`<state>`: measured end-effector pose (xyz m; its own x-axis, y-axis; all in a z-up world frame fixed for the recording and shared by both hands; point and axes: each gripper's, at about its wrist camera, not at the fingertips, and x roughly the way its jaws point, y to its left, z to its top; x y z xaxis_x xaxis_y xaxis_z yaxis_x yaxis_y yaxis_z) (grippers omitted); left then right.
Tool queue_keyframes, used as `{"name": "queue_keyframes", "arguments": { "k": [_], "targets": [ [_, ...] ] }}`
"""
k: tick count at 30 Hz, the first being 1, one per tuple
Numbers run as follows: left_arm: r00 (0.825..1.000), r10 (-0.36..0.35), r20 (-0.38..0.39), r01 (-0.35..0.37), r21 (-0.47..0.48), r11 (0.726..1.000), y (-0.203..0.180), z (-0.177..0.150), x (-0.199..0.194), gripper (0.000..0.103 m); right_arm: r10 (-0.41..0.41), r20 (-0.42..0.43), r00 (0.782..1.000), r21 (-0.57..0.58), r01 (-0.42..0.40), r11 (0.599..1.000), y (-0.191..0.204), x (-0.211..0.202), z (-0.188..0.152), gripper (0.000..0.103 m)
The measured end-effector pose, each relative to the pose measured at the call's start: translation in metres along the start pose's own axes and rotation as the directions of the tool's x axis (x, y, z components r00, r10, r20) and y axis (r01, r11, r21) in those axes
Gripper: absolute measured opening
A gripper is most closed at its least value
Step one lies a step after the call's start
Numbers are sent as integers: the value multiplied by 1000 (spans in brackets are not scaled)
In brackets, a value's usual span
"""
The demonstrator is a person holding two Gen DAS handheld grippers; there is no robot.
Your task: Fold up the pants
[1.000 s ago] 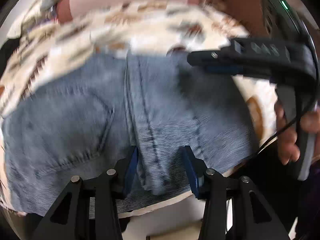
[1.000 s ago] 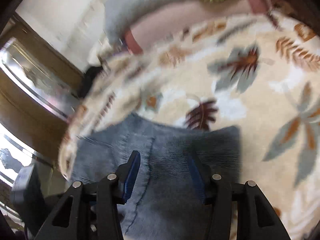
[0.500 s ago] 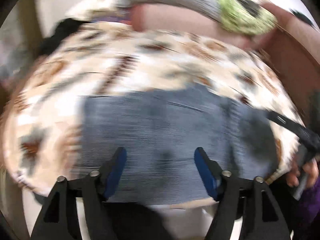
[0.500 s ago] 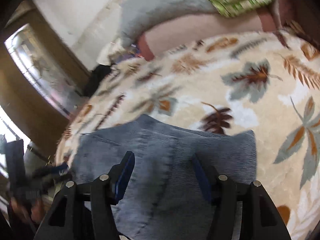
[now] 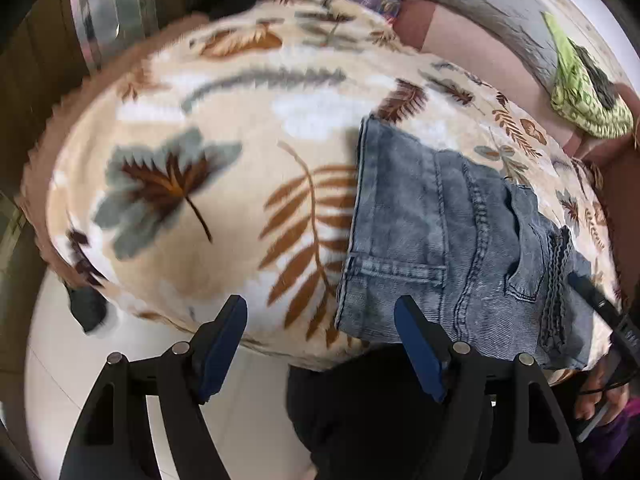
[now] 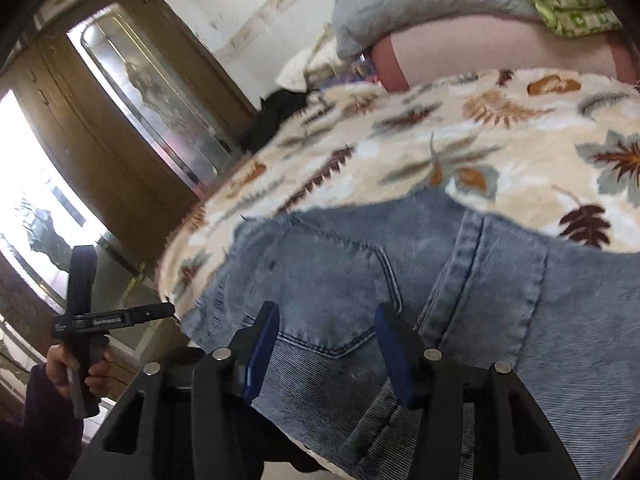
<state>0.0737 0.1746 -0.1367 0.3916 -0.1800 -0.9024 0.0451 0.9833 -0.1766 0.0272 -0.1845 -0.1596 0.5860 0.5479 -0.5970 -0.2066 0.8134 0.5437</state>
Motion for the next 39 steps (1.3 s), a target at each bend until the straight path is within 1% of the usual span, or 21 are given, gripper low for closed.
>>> {"name": "queue_keyframes", "arguments": {
  "k": [2, 4, 7, 9, 10, 13, 16, 17, 20, 22, 23, 24, 25, 27, 29, 31, 33, 36, 37, 38, 39],
  "targets": [
    [999, -47, -19, 46, -42, 998, 2, -1, 7, 77, -20, -56, 998, 7, 21, 1000, -2, 14, -7, 53],
    [994, -105, -20, 103, -78, 992, 6, -3, 9, 77, -52, -123, 991, 6, 54, 999, -5, 29, -14, 53],
    [986, -169, -4, 168, -104, 980, 3, -2, 12, 77, -84, -116, 990, -42, 80, 996, -2, 33, -17, 53],
    [981, -192, -2, 191, -93, 977, -4, 2, 15, 77, -85, -113, 990, -52, 80, 995, -2, 33, -19, 53],
    [981, -192, -5, 191, -83, 978, -6, 4, 16, 77, -84, -113, 990, -53, 78, 996, -2, 33, -19, 53],
    [983, -181, -40, 178, -72, 981, -14, 11, 30, 77, -75, -117, 990, -54, 69, 996, -2, 30, -20, 53],
    [970, -229, -77, 221, -101, 970, -18, 13, 46, 77, -69, -121, 990, -59, 63, 996, -3, 30, -18, 53],
    [969, -233, -86, 223, -109, 969, -19, 14, 52, 77, -68, -121, 990, -61, 61, 996, -3, 30, -18, 53],
    [975, -206, -79, 199, -87, 976, -27, 15, 54, 77, -66, -121, 990, -62, 59, 996, -3, 30, -18, 53],
    [977, -206, -63, 202, -61, 977, -32, 18, 52, 66, -66, -120, 991, -59, 59, 997, -4, 30, -18, 53],
    [976, -210, -55, 207, -43, 977, -35, 19, 50, 54, -66, -121, 991, -60, 59, 996, -3, 30, -18, 53],
    [977, -209, -48, 209, -16, 978, -40, 20, 47, 46, -66, -121, 991, -59, 59, 997, -3, 30, -18, 53],
    [980, -194, -41, 194, 12, 981, -45, 20, 45, 44, -65, -120, 991, -58, 59, 997, -3, 30, -18, 53],
    [986, -163, -27, 164, 63, 984, -55, 21, 42, 36, -63, -118, 991, -52, 57, 997, -2, 29, -18, 53],
    [989, -149, -10, 149, 82, 985, -60, 22, 39, 33, -61, -112, 992, -47, 56, 997, -2, 27, -19, 53],
    [991, -137, 11, 135, 107, 985, -64, 22, 34, 31, -61, -90, 994, -48, 57, 997, 0, 23, -19, 53],
    [992, -126, 30, 120, 135, 983, -66, 21, 24, 30, -69, -41, 997, -69, 66, 995, 5, 17, -17, 53],
    [991, -123, 61, 112, 166, 980, -70, 20, 10, 29, -55, 26, 998, -89, 57, 994, 12, 12, -12, 53],
    [990, -121, 72, 107, 176, 979, -71, 19, 5, 29, -49, 22, 999, -87, 51, 995, 12, 15, -10, 53],
    [989, -119, 84, 102, 185, 978, -74, 20, 0, 29, -49, -9, 999, -79, 48, 996, 10, 22, -10, 53],
    [988, -120, 93, 101, 191, 976, -77, 20, -4, 28, -67, -80, 995, -65, 61, 996, 5, 37, -12, 53]
  ]
}}
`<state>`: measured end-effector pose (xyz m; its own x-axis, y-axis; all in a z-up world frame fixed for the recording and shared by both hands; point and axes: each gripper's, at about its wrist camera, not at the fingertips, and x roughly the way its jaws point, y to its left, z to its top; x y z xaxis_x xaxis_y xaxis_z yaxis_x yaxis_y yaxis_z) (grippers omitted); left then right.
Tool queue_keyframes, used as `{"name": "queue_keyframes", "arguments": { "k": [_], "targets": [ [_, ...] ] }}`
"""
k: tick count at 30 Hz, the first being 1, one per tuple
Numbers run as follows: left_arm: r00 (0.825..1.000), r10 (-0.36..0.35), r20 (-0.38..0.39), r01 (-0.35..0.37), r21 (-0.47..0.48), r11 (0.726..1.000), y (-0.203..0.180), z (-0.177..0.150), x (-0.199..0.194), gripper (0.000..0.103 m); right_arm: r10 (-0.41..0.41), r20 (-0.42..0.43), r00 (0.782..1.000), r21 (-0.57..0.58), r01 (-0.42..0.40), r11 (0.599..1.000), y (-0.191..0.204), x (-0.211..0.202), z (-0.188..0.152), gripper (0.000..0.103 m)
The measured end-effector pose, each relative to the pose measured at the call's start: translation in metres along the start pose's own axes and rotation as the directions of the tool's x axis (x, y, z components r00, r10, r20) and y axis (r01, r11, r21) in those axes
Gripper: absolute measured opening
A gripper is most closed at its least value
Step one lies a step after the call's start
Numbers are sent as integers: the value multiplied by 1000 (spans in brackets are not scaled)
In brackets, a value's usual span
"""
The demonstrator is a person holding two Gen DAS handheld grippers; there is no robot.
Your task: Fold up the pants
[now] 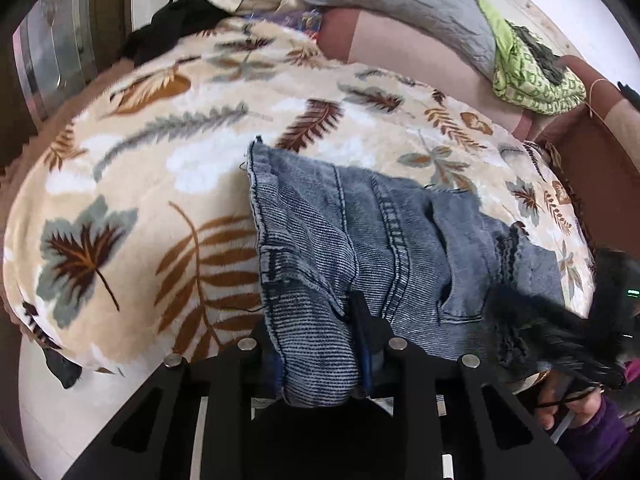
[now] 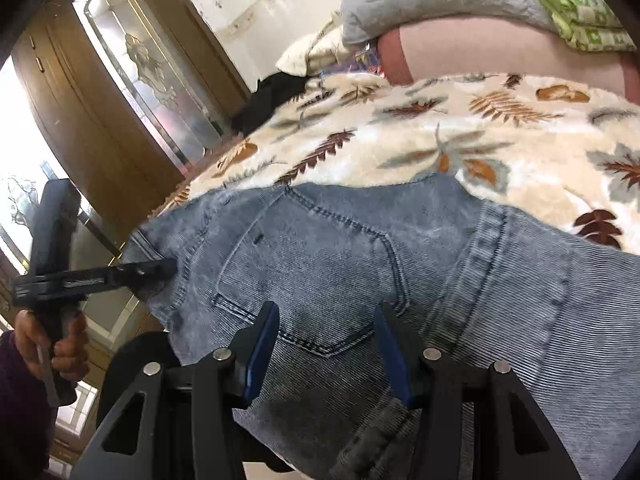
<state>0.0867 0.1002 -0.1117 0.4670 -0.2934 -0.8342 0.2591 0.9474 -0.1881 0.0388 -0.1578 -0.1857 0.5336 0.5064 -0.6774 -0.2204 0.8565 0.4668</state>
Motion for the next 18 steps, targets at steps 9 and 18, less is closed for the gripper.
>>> {"name": "queue_keyframes", "arguments": {
  "k": [9, 18],
  "targets": [
    [993, 12, 115, -33, 181, 983, -68, 10, -50, 25, 7, 206, 979, 126, -34, 991, -36, -64, 9, 53],
    [978, -125, 165, 40, 443, 896, -201, 1, -93, 25, -237, 445, 864, 469, 1, 883, -153, -188, -17, 53]
  ]
}}
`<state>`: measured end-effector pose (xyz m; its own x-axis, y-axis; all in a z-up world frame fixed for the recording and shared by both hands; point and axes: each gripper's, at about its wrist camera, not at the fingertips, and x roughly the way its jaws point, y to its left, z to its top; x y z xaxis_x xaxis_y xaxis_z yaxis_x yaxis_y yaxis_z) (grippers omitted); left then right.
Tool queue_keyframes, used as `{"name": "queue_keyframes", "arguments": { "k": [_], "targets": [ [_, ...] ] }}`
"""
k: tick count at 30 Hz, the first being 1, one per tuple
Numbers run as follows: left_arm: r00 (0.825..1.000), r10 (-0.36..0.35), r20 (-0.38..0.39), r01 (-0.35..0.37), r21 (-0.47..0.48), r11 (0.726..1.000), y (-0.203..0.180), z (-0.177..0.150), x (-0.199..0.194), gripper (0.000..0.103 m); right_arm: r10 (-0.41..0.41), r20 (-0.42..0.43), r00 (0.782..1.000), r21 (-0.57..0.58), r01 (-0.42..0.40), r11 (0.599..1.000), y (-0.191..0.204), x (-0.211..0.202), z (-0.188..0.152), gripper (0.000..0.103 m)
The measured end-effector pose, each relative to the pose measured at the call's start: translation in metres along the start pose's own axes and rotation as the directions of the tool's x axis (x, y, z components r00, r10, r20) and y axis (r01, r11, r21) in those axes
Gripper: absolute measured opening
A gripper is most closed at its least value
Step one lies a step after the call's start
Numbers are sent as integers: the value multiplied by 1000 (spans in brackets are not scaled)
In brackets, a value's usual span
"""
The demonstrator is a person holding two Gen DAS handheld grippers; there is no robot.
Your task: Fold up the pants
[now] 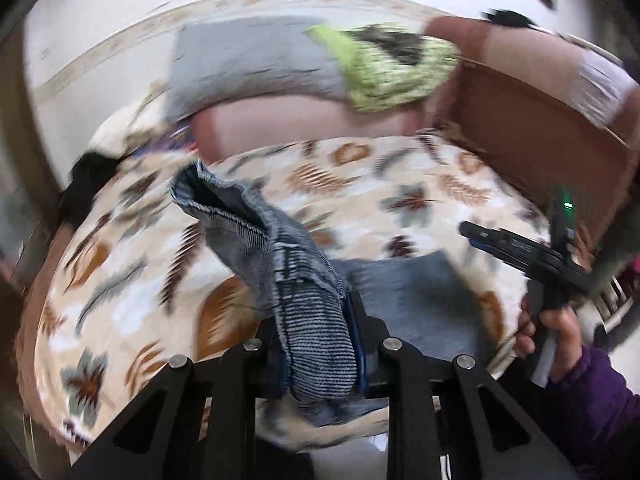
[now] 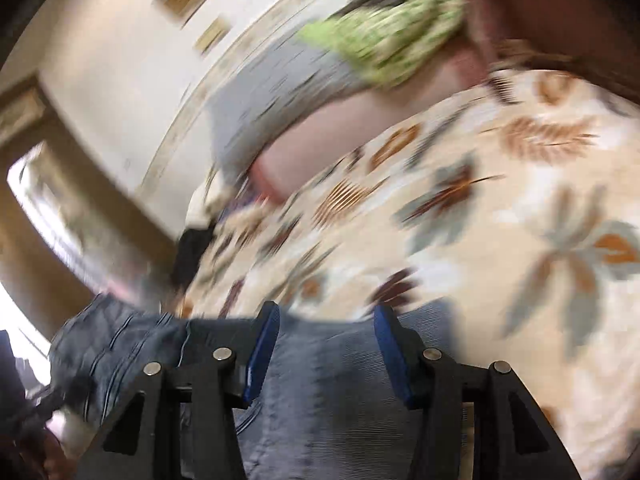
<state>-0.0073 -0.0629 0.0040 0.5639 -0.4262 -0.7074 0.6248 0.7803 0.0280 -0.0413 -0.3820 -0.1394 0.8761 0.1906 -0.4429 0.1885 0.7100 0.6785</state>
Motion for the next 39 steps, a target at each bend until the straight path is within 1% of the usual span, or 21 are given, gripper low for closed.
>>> {"name": "queue_keyframes", "arguments": {
  "k": [1, 3, 5, 6, 8, 9, 10, 12, 13, 16, 19, 21, 23, 25, 27, 28, 30, 31, 34, 36, 39],
  "targets": [
    [1000, -18, 3, 18, 25, 1000, -14, 4, 1, 25, -15, 24, 1000, 31, 15, 999, -13, -12, 4, 53],
    [997, -79, 4, 78, 87, 993, -50, 13, 7, 14, -35, 60, 998, 80, 30, 996, -32, -32, 8, 53],
    [985, -170, -23, 171, 136, 976, -88, 19, 17, 12, -59, 100, 993, 122, 46, 991, -49, -49, 12, 53],
    [980, -193, -49, 199, 168, 966, -109, 21, 27, 12, -66, 116, 991, 143, 49, 988, -57, -57, 14, 53],
    [980, -186, -74, 198, 234, 952, -143, 19, 48, 11, -83, 145, 986, 189, 55, 981, -71, -69, 18, 53],
    [979, -178, -95, 197, 248, 949, -153, 19, 57, 11, -87, 152, 985, 206, 55, 977, -77, -74, 21, 53],
    [974, -202, -103, 221, 232, 947, -155, 21, 60, 11, -88, 156, 984, 221, 52, 974, -82, -78, 22, 53],
    [971, -228, -75, 238, 193, 952, -145, 28, 54, 12, -81, 149, 986, 237, 43, 971, -86, -79, 23, 53],
    [977, -203, -58, 211, 185, 960, -135, 32, 51, 12, -63, 130, 990, 232, 32, 972, -85, -74, 24, 55],
    [994, -101, -48, 106, 125, 987, -96, 35, 46, 12, 39, 22, 999, 220, -42, 975, -80, -53, 21, 70],
    [996, -21, -83, 27, 66, 997, -51, 23, 52, 13, 144, -140, 980, 231, -109, 967, -69, -18, 13, 72],
    [989, 24, -146, -18, 42, 999, -27, 6, 69, 14, 116, -217, 969, 192, -74, 979, -58, 0, 6, 72],
    [977, 58, -207, -56, 17, 998, -9, -10, 86, 14, 66, -242, 968, 136, -34, 990, -47, 10, 2, 73],
    [961, 43, -273, -51, -20, 998, 4, -31, 102, 14, 51, -258, 965, 119, -21, 993, -40, 18, -3, 78],
    [954, 24, -298, -38, -43, 998, 8, -45, 109, 14, 28, -279, 960, 103, 1, 995, -34, 27, -8, 78],
    [954, 13, -301, -27, -42, 999, 7, -50, 111, 14, -2, -269, 963, 81, 24, 996, -30, 27, -9, 78],
    [954, -5, -301, -4, -29, 1000, -1, -56, 115, 14, -86, -162, 983, -12, 85, 996, -17, 17, -8, 78],
    [953, -15, -302, 11, -17, 1000, -8, -59, 117, 14, -85, -118, 989, -55, 79, 995, -9, 10, -8, 78],
    [954, 27, -297, -6, 72, 997, -30, -62, 129, 10, 3, -8, 1000, -145, -4, 989, 17, -7, -12, 78],
    [952, 35, -304, -1, 110, 994, -45, -65, 142, 9, 32, 8, 999, -213, -29, 977, 32, -6, -17, 78],
    [953, 95, -289, -39, 191, 981, -60, -66, 156, 9, 23, -71, 997, -238, -39, 970, 44, 17, -24, 74]
  ]
}}
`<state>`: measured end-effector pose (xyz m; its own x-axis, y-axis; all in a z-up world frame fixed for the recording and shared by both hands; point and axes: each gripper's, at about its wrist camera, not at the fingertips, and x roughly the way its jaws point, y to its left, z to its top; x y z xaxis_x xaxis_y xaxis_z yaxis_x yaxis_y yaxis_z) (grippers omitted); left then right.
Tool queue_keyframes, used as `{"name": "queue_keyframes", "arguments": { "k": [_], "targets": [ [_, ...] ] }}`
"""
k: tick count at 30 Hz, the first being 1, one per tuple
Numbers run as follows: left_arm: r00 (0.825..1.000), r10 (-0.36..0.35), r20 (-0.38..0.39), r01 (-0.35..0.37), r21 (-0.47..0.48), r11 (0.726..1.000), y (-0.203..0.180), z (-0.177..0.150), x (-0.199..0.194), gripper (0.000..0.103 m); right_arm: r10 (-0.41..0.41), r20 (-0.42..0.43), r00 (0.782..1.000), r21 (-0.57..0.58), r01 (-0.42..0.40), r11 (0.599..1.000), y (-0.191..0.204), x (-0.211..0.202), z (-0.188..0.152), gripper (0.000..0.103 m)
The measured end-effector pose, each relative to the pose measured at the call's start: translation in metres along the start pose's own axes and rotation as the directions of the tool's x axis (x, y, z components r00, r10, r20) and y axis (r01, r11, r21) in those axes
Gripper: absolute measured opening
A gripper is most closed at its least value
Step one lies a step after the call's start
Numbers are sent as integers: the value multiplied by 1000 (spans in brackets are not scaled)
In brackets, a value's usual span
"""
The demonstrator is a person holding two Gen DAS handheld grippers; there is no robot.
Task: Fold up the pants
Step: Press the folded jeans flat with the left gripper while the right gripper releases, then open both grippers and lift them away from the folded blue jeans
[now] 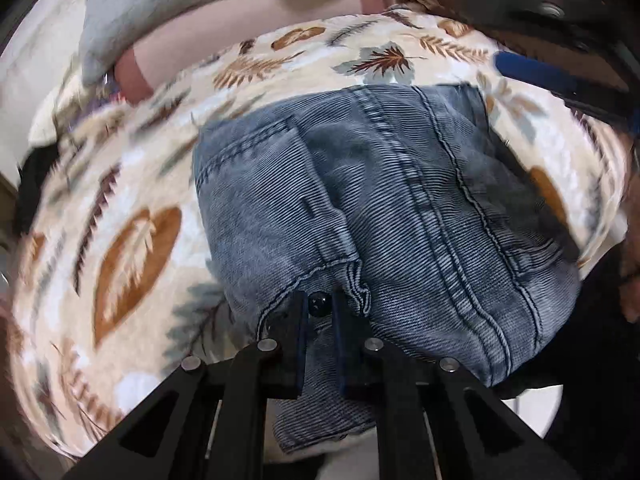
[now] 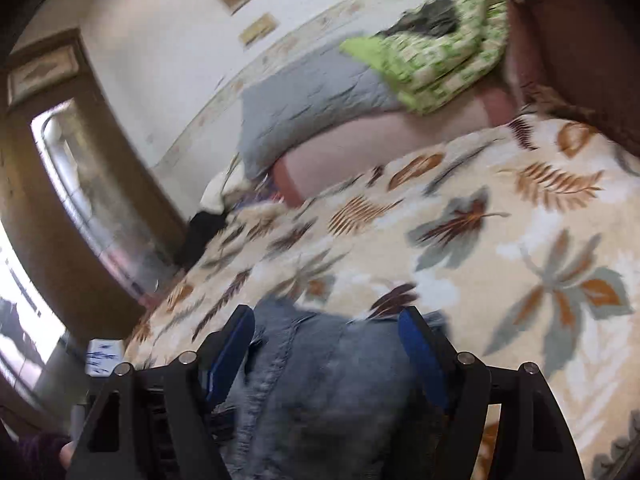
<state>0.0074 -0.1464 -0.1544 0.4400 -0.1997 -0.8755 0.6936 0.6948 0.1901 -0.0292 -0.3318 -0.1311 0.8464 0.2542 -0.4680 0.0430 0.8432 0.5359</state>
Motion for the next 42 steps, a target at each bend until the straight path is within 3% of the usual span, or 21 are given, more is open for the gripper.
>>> {"name": "queue_keyframes", "arguments": {
  "k": [4, 6, 8, 10, 11, 12, 16, 19, 22, 27, 30, 32, 39, 42],
  "targets": [
    [993, -114, -14, 112, -103, 988, 27, 0, -5, 12, -63, -179, 982, 35, 70, 997, -9, 46, -9, 56],
    [987, -159, 2, 157, -176, 972, 44, -1, -16, 13, -186, -280, 942, 0, 194, 981, -19, 74, -20, 54],
    [989, -145, 35, 150, -203, 968, 52, 1, -30, 16, -190, -275, 942, 11, 201, 980, -22, 78, -20, 54],
    [994, -86, 67, 98, -191, 977, 53, 5, -41, 47, -194, -272, 943, 8, 204, 979, -22, 78, -20, 55],
    [995, -64, 82, 79, -185, 980, 52, 8, -45, 72, -188, -262, 947, 22, 200, 979, -22, 74, -21, 55],
    [994, -48, 96, 65, -183, 981, 50, 9, -48, 76, -175, -243, 954, 28, 188, 982, -20, 68, -20, 55],
    [991, -77, 108, 94, -166, 982, 41, 10, -51, 76, -120, -140, 983, -11, 119, 993, -7, 31, -15, 55],
    [991, -127, 43, 132, -170, 976, 27, 3, -36, 76, -68, -118, 991, -34, 64, 997, 4, 6, -18, 55],
    [995, -98, -8, 96, -143, 985, 13, -8, -13, 76, -66, -103, 993, -88, 57, 995, 18, -13, -31, 55],
    [996, -88, 4, 87, -159, 983, 14, -13, -15, 77, -75, -179, 981, -46, 68, 997, 12, -14, -53, 55],
    [998, -60, 29, 64, -165, 984, 17, -14, -26, 77, -112, -245, 963, -33, 107, 994, 1, 1, -57, 55],
    [999, -21, 50, 29, -162, 986, 17, -15, -35, 77, -177, -298, 938, -29, 176, 984, -8, 14, -64, 55],
    [983, 120, 141, -94, -180, 979, 30, -7, -67, 77, -166, -288, 943, -10, 171, 985, -11, 16, -61, 57],
    [970, 176, 171, -144, -182, 973, 36, -3, -78, 77, -139, -212, 967, -13, 139, 990, -5, 3, -52, 57]
  ]
}}
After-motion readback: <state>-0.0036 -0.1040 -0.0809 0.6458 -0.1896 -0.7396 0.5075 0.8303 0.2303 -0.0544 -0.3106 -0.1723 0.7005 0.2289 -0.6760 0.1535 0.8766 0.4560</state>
